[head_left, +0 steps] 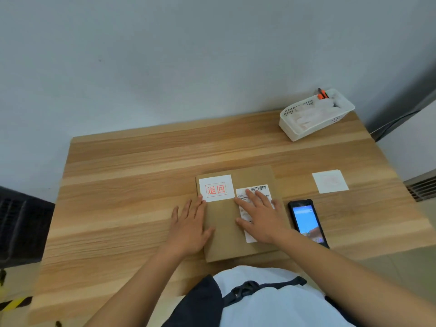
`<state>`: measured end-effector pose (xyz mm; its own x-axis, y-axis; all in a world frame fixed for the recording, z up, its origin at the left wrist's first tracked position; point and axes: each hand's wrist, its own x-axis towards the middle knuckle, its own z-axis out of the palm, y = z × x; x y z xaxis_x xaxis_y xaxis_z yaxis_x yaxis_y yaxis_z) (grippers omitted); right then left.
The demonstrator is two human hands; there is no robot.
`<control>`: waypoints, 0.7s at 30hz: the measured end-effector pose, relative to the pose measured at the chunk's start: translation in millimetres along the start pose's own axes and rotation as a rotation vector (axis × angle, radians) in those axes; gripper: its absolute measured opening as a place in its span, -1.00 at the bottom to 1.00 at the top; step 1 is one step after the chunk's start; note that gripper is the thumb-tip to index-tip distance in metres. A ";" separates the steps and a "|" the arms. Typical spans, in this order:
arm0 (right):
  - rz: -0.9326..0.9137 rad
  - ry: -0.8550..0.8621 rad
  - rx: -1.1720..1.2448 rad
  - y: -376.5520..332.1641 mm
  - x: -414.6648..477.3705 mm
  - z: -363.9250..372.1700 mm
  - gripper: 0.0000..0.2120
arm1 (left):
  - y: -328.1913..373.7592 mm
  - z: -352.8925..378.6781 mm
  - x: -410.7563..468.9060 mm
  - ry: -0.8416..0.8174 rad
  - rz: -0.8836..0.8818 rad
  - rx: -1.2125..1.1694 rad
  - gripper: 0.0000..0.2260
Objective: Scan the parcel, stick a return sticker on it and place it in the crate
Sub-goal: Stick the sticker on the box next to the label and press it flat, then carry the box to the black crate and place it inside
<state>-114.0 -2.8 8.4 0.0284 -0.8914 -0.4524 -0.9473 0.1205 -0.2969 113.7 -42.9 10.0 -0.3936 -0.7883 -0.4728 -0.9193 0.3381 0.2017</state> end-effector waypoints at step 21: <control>0.381 -0.024 1.122 102.4 -42.9 -29.0 -0.36 | 40.7 14.2 -21.3 0.124 -0.670 -1.373 -0.49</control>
<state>-221.4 35.2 21.7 -0.1774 -0.7079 -0.6837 -0.0867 0.7032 -0.7057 84.7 -5.1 16.0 0.1475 -0.6575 -0.7388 -0.1854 -0.7522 0.6324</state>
